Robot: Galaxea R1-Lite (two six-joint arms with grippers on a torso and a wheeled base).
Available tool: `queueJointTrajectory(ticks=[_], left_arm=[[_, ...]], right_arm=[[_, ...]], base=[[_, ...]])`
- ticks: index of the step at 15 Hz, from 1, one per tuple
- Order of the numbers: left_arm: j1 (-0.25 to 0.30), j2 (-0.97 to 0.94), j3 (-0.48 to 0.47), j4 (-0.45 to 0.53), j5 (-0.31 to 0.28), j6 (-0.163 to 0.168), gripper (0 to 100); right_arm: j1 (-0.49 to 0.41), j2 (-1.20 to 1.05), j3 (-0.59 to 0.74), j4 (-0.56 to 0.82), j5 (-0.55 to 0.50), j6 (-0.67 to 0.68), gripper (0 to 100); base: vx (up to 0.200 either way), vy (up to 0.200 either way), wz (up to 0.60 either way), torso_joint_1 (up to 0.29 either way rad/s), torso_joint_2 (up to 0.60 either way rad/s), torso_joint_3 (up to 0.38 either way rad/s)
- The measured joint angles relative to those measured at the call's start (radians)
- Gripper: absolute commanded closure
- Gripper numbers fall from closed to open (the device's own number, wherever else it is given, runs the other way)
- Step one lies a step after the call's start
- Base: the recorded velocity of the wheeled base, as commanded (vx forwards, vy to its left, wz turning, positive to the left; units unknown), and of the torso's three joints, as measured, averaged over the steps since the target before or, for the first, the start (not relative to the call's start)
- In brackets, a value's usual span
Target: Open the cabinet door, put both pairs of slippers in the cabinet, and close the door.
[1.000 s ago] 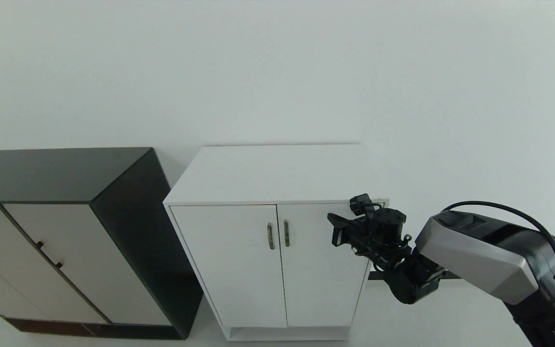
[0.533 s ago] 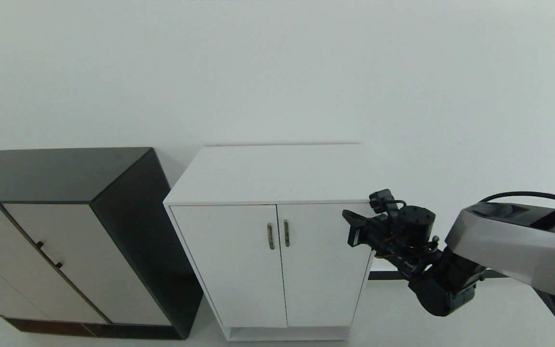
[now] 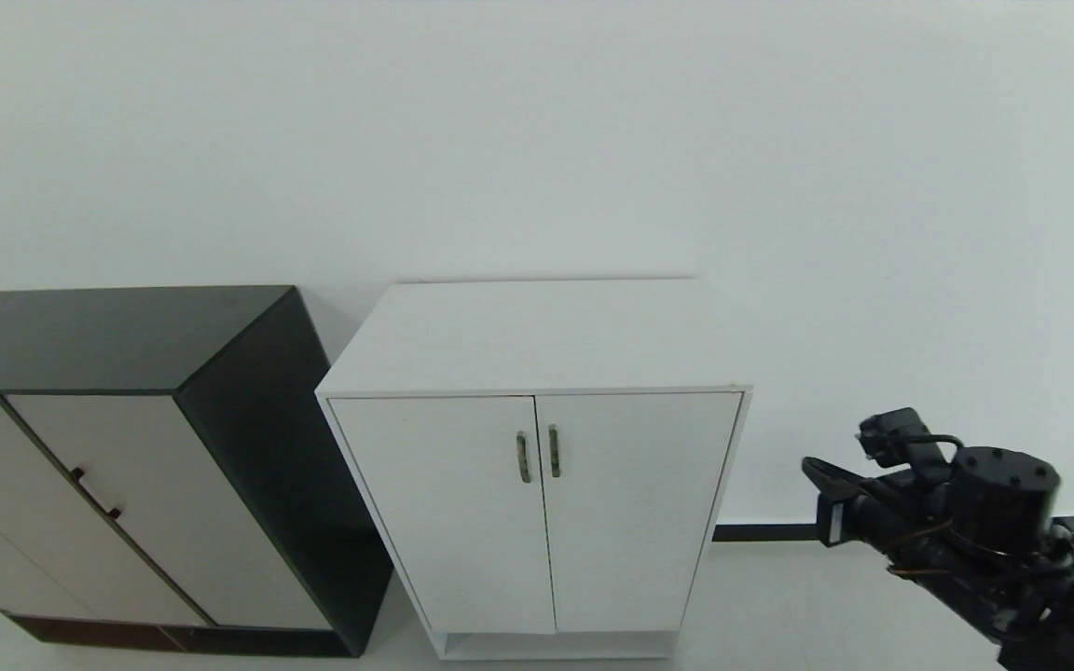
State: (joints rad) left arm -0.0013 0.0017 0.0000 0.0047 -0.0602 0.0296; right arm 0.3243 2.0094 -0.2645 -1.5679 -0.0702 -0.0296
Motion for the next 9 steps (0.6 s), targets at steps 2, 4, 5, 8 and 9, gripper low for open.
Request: queueJointTrajectory(ticks=[2, 4, 5, 8, 9], left_arm=[[-0.001, 0.0, 0.0, 0.0, 0.0, 0.0, 100], [0.0, 0.0, 0.0, 0.0, 0.0, 0.0, 100], [-0.001, 0.0, 0.0, 0.0, 0.0, -0.001, 100], [0.0, 0.0, 0.0, 0.0, 0.0, -0.006, 100], [0.0, 0.0, 0.0, 0.0, 0.0, -0.006, 100]], right_arm=[[-0.031, -0.115, 0.157, 0.002, -0.045, -0.005, 100], [-0.064, -0.244, 0.237, 0.072, -0.102, -0.006, 100], [-0.077, -0.315, 0.25, 0.146, -0.116, -0.007, 100], [-0.101, -0.596, 0.263, 0.502, -0.13, -0.002, 100], [-0.106, -0.706, 0.264, 0.643, -0.129, 0.001, 100]], base=[[0.0, 0.0, 0.0, 0.0, 0.0, 0.0], [0.0, 0.0, 0.0, 0.0, 0.0, 0.0], [0.0, 0.0, 0.0, 0.0, 0.0, 0.0], [0.0, 0.0, 0.0, 0.0, 0.0, 0.0], [0.0, 0.0, 0.0, 0.0, 0.0, 0.0]])
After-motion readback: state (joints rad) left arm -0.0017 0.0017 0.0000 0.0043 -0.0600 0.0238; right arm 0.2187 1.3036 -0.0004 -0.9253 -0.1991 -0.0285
